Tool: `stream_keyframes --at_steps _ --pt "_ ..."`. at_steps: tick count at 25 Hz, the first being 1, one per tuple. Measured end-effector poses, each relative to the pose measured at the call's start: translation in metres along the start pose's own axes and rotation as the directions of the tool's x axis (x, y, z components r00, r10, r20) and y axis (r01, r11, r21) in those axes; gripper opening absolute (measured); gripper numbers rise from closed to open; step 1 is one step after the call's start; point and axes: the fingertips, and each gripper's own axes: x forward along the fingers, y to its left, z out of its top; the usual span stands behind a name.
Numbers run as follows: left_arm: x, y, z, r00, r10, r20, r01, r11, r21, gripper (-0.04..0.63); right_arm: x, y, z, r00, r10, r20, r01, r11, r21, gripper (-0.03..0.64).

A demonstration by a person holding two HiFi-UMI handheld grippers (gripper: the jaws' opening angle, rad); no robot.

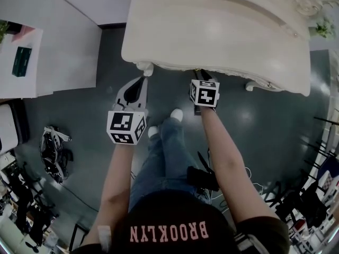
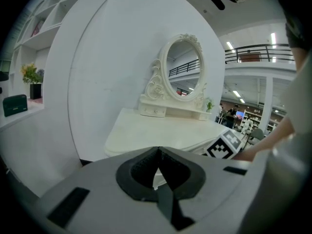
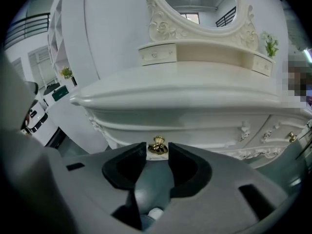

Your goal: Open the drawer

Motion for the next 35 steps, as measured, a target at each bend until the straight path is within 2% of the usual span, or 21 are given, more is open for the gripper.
stream_keyframes --at_steps 18,35 --pt "-0.009 -0.008 -0.016 0.998 -0.057 -0.030 0.057 0.998 0.012 -0.002 0.007 0.001 -0.004 0.998 -0.052 -0.021 0.052 0.998 -0.033 0.109" --pt "-0.040 -0.028 -0.033 0.992 -0.118 -0.036 0.120 0.992 0.032 -0.002 -0.032 0.019 -0.057 0.998 -0.052 -0.033 0.051 0.998 -0.030 0.110"
